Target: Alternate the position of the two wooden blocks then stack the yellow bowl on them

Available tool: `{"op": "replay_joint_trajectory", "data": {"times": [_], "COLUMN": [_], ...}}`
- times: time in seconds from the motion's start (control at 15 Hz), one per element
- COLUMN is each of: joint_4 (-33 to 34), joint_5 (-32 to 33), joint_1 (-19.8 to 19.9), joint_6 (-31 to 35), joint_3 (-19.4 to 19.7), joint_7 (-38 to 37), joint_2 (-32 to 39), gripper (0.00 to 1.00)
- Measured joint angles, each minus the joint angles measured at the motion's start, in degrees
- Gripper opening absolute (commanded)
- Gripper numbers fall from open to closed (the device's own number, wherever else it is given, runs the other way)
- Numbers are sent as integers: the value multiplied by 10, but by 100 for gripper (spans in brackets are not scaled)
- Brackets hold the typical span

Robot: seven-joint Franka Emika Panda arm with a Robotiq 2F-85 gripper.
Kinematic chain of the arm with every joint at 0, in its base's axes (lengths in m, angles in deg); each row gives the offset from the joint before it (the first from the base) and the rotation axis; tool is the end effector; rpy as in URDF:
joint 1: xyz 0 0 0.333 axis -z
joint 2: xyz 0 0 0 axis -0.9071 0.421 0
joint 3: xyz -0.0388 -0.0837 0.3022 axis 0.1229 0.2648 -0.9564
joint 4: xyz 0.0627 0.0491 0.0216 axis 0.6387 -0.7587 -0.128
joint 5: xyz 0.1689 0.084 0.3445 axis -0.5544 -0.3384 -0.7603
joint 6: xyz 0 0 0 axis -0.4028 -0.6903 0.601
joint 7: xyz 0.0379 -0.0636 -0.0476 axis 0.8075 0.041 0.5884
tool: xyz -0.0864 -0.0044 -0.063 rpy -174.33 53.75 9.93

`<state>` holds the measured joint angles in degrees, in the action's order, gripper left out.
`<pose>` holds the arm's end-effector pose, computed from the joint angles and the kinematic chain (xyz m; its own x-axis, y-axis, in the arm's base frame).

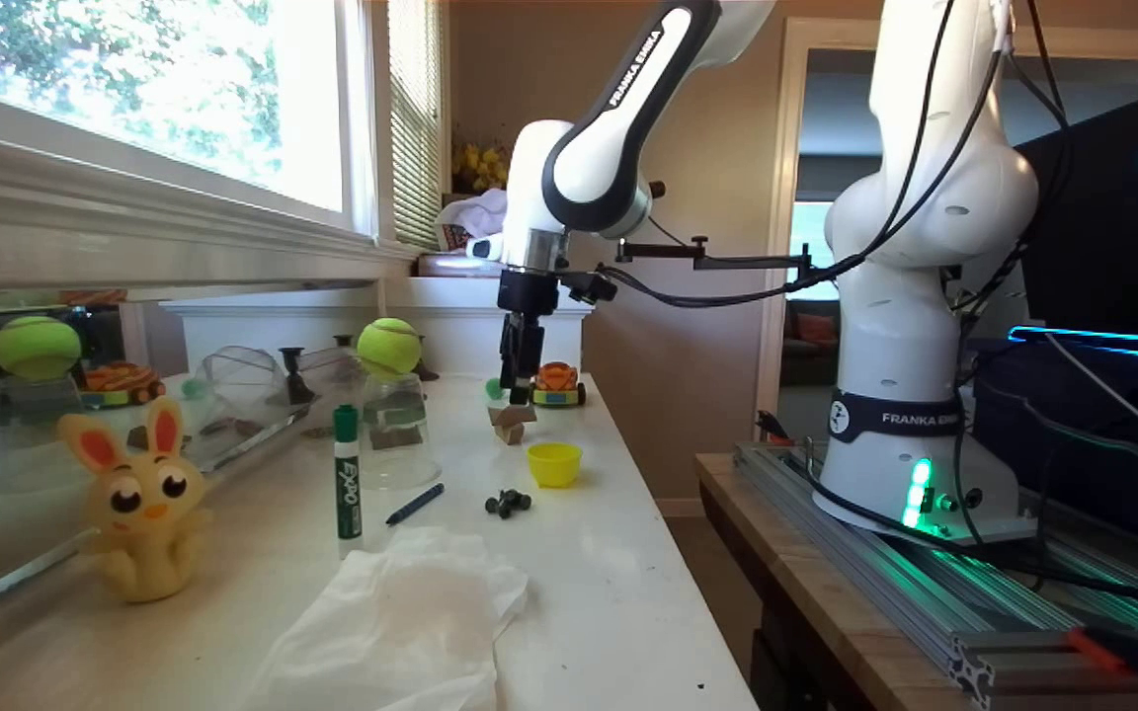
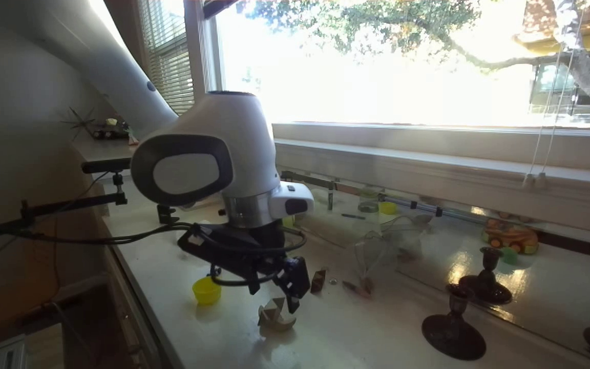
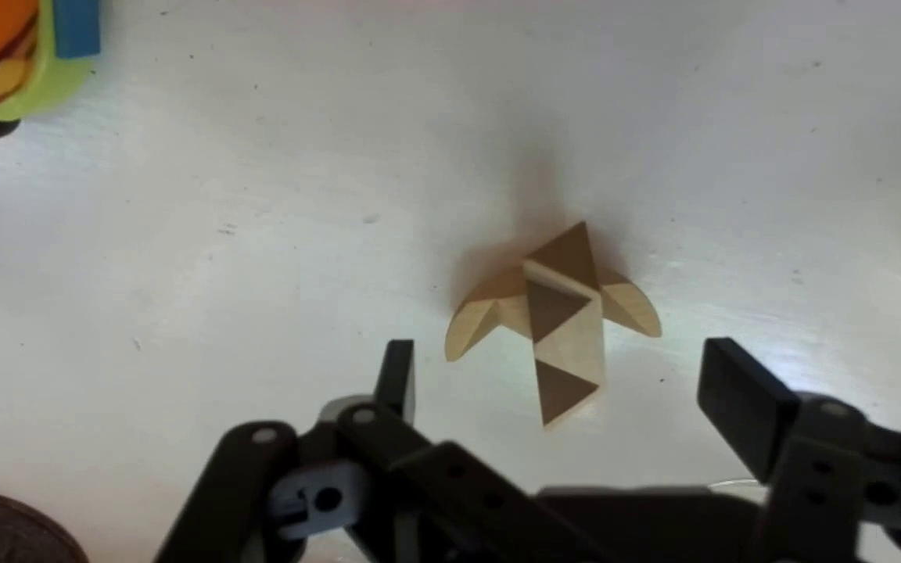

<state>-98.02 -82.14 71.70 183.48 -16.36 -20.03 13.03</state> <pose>0.4139 -0.1223 0.2739 0.9608 0.2277 0.1582 0.2219 -0.9736 0.0536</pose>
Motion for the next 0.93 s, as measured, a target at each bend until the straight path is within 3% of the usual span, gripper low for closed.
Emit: {"op": "replay_joint_trajectory", "data": {"times": [0.27,0.6,0.93], "joint_4": [7,25,34], "joint_5": [79,89,89], "joint_1": [0,-15,-20], "joint_6": [-24,-164,-205], "joint_3": [-20,-83,-93], "joint_7": [-144,-298,-331], "joint_2": [-34,-71,-78], "gripper": [100,100,100]}}
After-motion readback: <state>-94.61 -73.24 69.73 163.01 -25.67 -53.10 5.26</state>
